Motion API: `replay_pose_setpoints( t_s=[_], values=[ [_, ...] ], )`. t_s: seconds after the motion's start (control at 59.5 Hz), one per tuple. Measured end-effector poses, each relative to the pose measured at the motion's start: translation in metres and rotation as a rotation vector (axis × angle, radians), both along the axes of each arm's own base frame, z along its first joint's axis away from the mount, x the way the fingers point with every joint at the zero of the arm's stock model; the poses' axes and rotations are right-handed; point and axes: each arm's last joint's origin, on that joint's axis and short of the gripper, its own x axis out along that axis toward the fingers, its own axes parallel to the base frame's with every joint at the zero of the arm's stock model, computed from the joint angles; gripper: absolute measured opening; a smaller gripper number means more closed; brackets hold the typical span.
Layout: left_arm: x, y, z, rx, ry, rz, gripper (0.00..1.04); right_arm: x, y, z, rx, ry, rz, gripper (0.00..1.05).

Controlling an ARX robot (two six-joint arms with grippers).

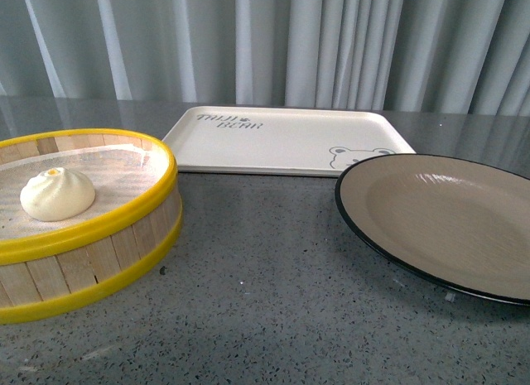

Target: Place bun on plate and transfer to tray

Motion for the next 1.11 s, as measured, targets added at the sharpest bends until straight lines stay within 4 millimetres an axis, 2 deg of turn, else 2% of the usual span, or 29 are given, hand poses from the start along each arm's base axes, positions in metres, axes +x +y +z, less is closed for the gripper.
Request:
replay_pose_setpoints(
  t_s=[0.151, 0.218, 0.319, 0.369, 0.42, 0.621, 0.739, 0.873, 1.108],
  values=[
    [0.029, 0.002, 0.028, -0.056, -0.001, 0.016, 0.98, 0.0, 0.0, 0.0, 0.0, 0.0, 0.001, 0.96],
    [0.051, 0.005, 0.053, -0.058, -0.066, 0.021, 0.98, 0.0, 0.0, 0.0, 0.0, 0.0, -0.001, 0.96],
    [0.097, 0.008, 0.087, -0.034, -0.11, 0.004, 0.98, 0.0, 0.0, 0.0, 0.0, 0.0, 0.0, 0.96],
    [0.111, 0.007, 0.093, -0.018, -0.096, -0.022, 0.98, 0.0, 0.0, 0.0, 0.0, 0.0, 0.0, 0.96],
    [0.139, 0.003, 0.1, 0.016, -0.055, -0.053, 0.98, 0.0, 0.0, 0.0, 0.0, 0.0, 0.0, 0.96],
    [0.192, -0.007, 0.107, 0.123, 0.076, -0.146, 0.98, 0.0, 0.0, 0.0, 0.0, 0.0, 0.0, 0.96],
    [0.21, -0.01, 0.112, 0.133, 0.167, -0.196, 0.98, 0.0, 0.0, 0.0, 0.0, 0.0, 0.0, 0.96],
    [0.212, -0.014, 0.121, 0.125, 0.256, -0.264, 0.98, 0.0, 0.0, 0.0, 0.0, 0.0, 0.0, 0.96],
    [0.218, -0.012, 0.104, 0.11, 0.379, -0.28, 0.98, 0.0, 0.0, 0.0, 0.0, 0.0, 0.0, 0.96]
  ],
)
